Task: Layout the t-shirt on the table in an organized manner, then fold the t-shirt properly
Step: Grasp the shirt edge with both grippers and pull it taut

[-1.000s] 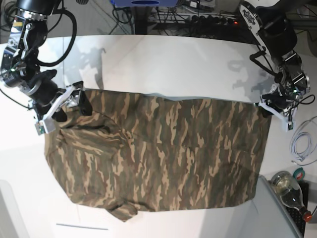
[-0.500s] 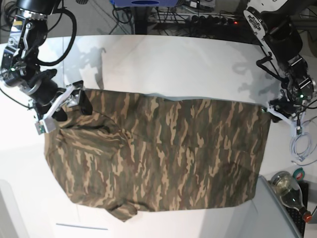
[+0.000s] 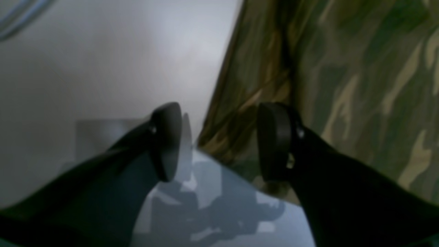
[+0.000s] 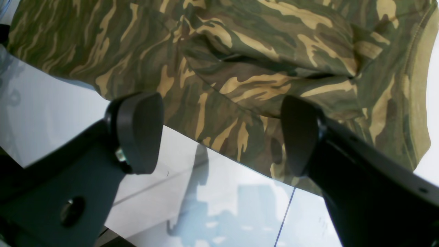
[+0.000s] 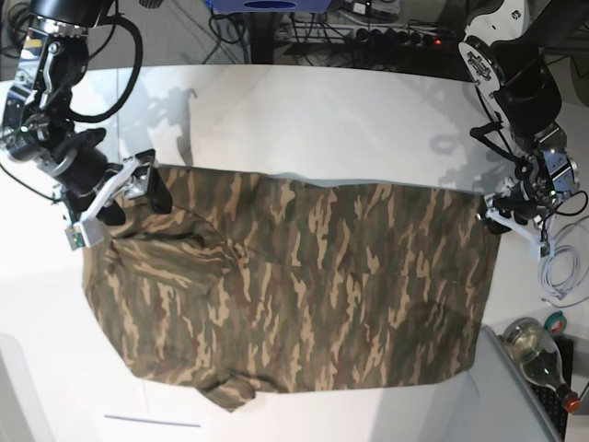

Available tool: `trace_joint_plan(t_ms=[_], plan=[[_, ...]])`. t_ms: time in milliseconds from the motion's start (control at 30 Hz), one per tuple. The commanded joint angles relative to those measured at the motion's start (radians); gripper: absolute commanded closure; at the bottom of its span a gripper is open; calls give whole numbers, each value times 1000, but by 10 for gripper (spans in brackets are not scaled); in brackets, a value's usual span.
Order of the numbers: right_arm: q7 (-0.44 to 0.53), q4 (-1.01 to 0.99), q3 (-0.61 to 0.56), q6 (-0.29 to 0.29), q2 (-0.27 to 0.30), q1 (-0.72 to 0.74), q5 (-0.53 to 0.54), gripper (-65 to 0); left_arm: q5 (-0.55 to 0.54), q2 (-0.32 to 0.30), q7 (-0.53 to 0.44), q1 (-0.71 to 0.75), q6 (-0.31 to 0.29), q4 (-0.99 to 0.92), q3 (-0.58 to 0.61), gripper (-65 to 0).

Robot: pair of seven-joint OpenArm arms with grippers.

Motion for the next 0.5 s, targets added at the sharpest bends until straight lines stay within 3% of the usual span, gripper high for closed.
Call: trace_joint_plan(t_ms=[0, 167, 367, 467], plan=[[21, 17, 3, 2, 5, 12, 19, -501, -9, -20, -15, -17, -1, 14, 0, -286], [21, 16, 3, 2, 5, 12, 19, -501, -9, -20, -15, -17, -1, 9, 0, 0], [21, 16, 3, 2, 5, 12, 19, -501, -17, -20, -8, 15, 4, 52, -9, 0], [21, 16, 3, 2, 5, 12, 19, -501, -21, -16, -11, 73, 74, 129, -11, 0]])
